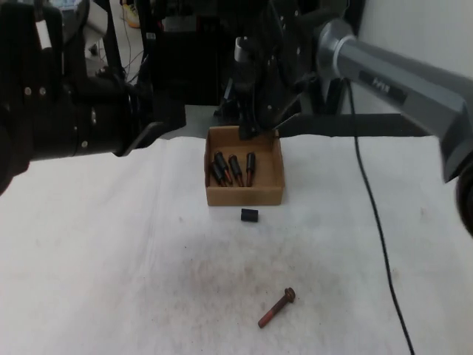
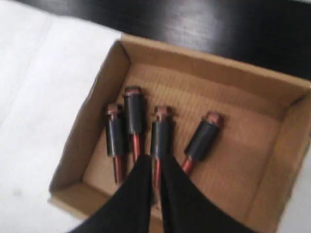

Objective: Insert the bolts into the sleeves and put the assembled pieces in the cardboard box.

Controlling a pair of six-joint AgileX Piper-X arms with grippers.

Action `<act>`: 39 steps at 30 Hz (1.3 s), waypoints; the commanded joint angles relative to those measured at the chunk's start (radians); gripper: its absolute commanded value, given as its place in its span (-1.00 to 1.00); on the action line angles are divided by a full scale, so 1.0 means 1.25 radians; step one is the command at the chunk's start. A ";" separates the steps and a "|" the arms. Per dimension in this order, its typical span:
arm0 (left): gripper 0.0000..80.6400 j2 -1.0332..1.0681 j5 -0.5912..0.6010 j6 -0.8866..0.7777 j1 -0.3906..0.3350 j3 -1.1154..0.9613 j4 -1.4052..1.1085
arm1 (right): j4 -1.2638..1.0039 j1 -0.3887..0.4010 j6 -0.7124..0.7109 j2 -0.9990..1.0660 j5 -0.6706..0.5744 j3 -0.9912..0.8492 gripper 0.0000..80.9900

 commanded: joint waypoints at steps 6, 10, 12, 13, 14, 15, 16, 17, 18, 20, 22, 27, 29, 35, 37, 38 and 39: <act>-0.99 0.007 0.052 0.078 -0.021 0.001 0.060 | 0.261 0.000 -0.010 -0.119 0.001 0.012 -0.99; -0.99 0.061 0.052 0.129 -0.096 0.001 0.088 | 0.252 0.003 0.001 -0.204 0.001 0.068 -0.99; -0.99 0.093 0.052 0.128 -0.144 0.001 0.097 | 0.246 0.006 0.001 -0.255 0.005 0.103 -0.99; -1.00 0.112 0.052 0.128 -0.171 0.001 0.099 | 0.246 0.006 0.001 -0.277 0.019 0.117 -0.99; -0.99 0.131 0.052 0.128 -0.198 0.001 0.098 | 0.246 0.006 0.001 -0.311 0.050 0.139 -0.99; -0.96 0.149 0.052 0.132 -0.224 -0.001 0.096 | 0.244 0.006 0.001 -0.335 0.076 0.155 -0.99; -0.90 0.163 0.052 0.150 -0.247 -0.002 0.092 | 0.245 0.003 0.001 -0.364 0.111 0.176 -0.99; -0.81 0.180 0.052 0.175 -0.269 -0.003 0.088 | 0.245 -0.001 0.001 -0.393 0.147 0.193 -0.99; -0.71 0.197 0.046 0.196 -0.288 -0.006 0.085 | 0.242 -0.005 0.001 -0.418 0.176 0.214 -0.99; -0.48 0.230 0.005 0.203 -0.318 -0.019 0.085 | 0.232 -0.022 0.001 -0.478 0.201 0.259 -0.99; -0.19 0.257 -0.055 0.193 -0.342 -0.033 0.085 | 0.209 -0.046 0.001 -0.534 0.201 0.309 -0.99; 0.09 0.326 -0.181 0.128 -0.378 -0.110 0.147 | 0.185 -0.126 -0.001 -0.642 0.201 0.433 -0.99; 0.09 0.358 -0.214 0.144 -0.392 -0.163 0.196 | 0.180 -0.161 -0.003 -0.677 0.201 0.489 -0.99; 0.09 0.507 -0.325 0.263 -0.422 -0.378 0.443 | 0.137 -0.238 -0.019 -0.751 0.101 0.628 -0.99; 0.09 0.562 -0.354 0.272 -0.424 -0.464 0.541 | 0.137 -0.251 -0.028 -0.769 0.067 0.659 -0.99; 0.09 0.587 -0.358 0.272 -0.424 -0.503 0.583 | 0.137 -0.252 -0.034 -0.776 0.066 0.673 -0.99; 0.09 0.610 -0.367 0.272 -0.424 -0.538 0.622 | 0.137 -0.252 -0.042 -0.784 0.066 0.684 -0.99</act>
